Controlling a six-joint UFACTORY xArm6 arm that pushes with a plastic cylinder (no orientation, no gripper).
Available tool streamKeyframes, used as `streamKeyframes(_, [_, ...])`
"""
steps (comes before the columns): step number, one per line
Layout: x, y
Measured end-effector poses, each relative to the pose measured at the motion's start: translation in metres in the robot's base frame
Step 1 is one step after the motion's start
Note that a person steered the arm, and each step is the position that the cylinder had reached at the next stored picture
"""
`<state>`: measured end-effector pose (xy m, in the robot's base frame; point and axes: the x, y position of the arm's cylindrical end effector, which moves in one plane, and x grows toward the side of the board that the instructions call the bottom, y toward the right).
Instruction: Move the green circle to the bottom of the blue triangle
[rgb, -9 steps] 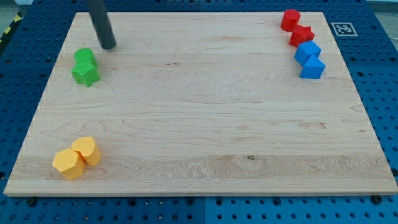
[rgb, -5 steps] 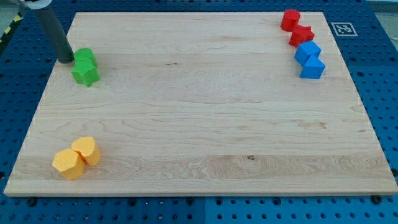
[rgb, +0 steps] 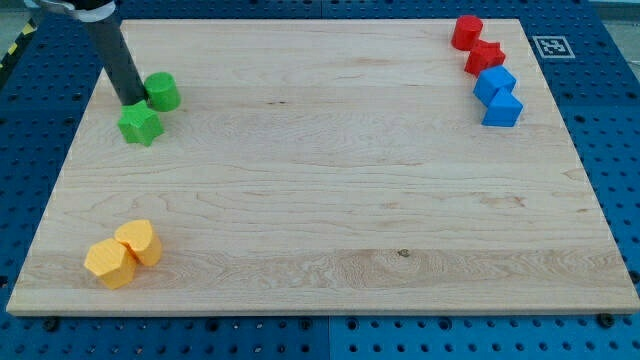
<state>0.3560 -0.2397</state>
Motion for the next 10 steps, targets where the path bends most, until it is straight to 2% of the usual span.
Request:
streamKeyframes(3, [-0.018, -0.001])
streamKeyframes(5, [-0.015, 0.039])
streamKeyframes(7, [-0.002, 0.084])
streamKeyframes(10, [0.041, 0.146])
